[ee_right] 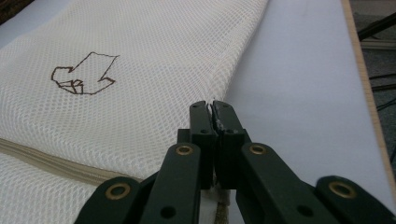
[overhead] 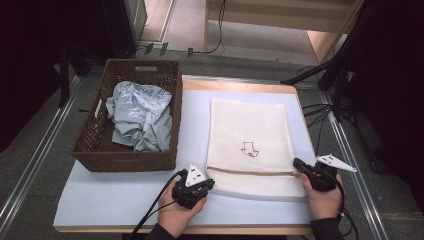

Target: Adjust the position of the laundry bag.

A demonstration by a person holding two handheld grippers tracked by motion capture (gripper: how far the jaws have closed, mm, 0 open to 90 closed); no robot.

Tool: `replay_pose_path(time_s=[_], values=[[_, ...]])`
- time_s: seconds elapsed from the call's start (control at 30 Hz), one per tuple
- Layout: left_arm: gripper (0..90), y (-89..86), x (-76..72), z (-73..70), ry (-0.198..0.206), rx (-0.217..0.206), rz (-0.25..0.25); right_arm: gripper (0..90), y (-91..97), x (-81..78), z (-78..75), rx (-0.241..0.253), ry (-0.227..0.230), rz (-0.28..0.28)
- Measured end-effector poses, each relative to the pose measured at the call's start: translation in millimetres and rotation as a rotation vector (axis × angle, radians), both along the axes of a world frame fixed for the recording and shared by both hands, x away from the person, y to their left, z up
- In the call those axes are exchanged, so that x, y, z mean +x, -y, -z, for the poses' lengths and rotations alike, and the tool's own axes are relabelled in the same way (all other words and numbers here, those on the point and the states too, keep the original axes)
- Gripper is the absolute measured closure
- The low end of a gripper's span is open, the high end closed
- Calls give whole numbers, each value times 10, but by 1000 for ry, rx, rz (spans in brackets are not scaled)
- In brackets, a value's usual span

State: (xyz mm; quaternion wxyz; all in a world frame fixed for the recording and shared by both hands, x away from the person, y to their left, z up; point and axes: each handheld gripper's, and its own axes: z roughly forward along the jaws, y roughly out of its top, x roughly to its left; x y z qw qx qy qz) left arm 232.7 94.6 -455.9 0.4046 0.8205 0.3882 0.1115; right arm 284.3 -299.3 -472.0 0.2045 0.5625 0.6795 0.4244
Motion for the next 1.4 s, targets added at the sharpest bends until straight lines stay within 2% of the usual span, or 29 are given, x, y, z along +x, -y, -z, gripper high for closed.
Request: replay_pose_path(time_s=[0.7, 1.0, 1.07, 1.13, 1.17, 1.23, 1.33, 1.4], values=[[868, -468, -157, -21, 9, -2, -70, 891, -459, 2, 37, -18, 4, -93], [867, -580, -211, 15, 0, 7, -93, 892, -592, -8, 38, -29, 7, -119], [862, -599, -219, 11, 3, -1, -98, 885, -600, -9, 43, -32, 10, -126], [791, -621, -233, -6, 25, -10, -110, 801, -581, -24, 39, -8, 12, -122], [713, -633, -245, -20, 43, -20, -125, 730, -560, -30, 34, -2, 23, -118], [558, -664, -253, -54, 62, -50, -137, 673, -499, -55, 12, 8, 28, -114], [483, -671, -250, -97, 75, -91, -136, 577, -395, -122, -50, 20, 32, -135], [475, -638, -235, -122, 82, -104, -124, 515, -332, -188, -82, 12, 41, -128]])
